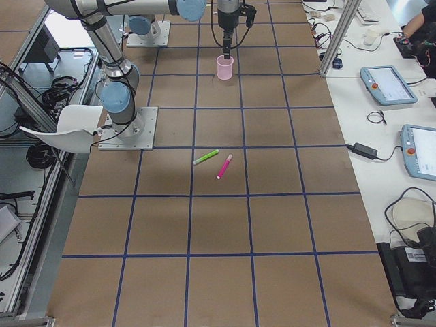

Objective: Insert purple and pink pens into pink cup

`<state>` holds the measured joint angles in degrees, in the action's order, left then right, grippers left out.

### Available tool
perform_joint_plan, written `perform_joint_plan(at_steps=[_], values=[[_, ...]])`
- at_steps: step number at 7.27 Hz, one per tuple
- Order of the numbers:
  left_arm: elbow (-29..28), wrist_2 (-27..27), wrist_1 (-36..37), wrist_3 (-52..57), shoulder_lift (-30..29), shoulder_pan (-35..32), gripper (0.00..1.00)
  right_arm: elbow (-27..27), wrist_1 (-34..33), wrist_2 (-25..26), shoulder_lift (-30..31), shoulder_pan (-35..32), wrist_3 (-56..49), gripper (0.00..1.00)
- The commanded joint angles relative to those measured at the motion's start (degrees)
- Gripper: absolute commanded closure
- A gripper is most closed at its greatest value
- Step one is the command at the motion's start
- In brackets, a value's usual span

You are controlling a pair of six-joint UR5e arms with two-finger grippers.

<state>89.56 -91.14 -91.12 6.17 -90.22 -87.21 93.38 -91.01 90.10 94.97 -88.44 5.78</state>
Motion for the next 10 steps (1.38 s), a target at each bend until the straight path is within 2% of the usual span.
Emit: perform_joint_plan(at_steps=[1, 2, 3, 4, 5, 6, 7, 8, 9, 10], values=[[3.76, -0.17, 0.07, 13.58, 0.31, 3.16, 0.00, 0.74, 0.04, 0.51, -0.49, 0.46, -0.76, 0.00], [7.09, 0.09, 0.50, 18.39, -0.21, 10.06, 0.00, 2.93, -0.04, 0.26, -0.49, 0.64, -1.03, 0.00], [10.43, -0.08, 4.60, 23.83, -2.22, 16.05, 0.00, 5.91, -1.17, 0.25, -0.92, 1.25, -2.08, 0.00], [13.33, -0.78, 11.43, 26.84, -5.63, 18.11, 0.00, 7.76, -3.62, 1.04, -1.28, 4.56, -10.70, 0.00], [15.19, -6.79, 18.02, 26.79, -8.97, 18.39, 0.00, 10.04, -6.78, 0.87, -1.63, 11.03, -24.45, 0.00], [15.30, -8.94, 19.83, 27.05, -11.01, 18.83, 0.00, 13.11, -10.12, 0.17, -1.72, 17.80, -38.68, 0.00], [15.47, -8.70, 22.11, 27.22, -13.38, 20.75, 0.00, 16.19, -16.94, -0.27, -1.98, 23.87, -53.53, 0.00], [15.56, -8.79, 24.91, 29.84, -15.84, 22.24, 0.00, 18.05, -20.92, -1.49, -3.90, 29.85, -65.43, 0.00], [15.47, -8.87, 28.16, 37.08, -18.47, 24.09, 0.00, 18.33, -21.57, -4.03, -7.14, 35.47, -73.72, 0.00], [15.21, -8.79, 28.98, 40.11, -20.15, 24.89, 0.00, 18.33, -23.32, -4.31, -9.69, 38.75, -84.42, 0.00]])
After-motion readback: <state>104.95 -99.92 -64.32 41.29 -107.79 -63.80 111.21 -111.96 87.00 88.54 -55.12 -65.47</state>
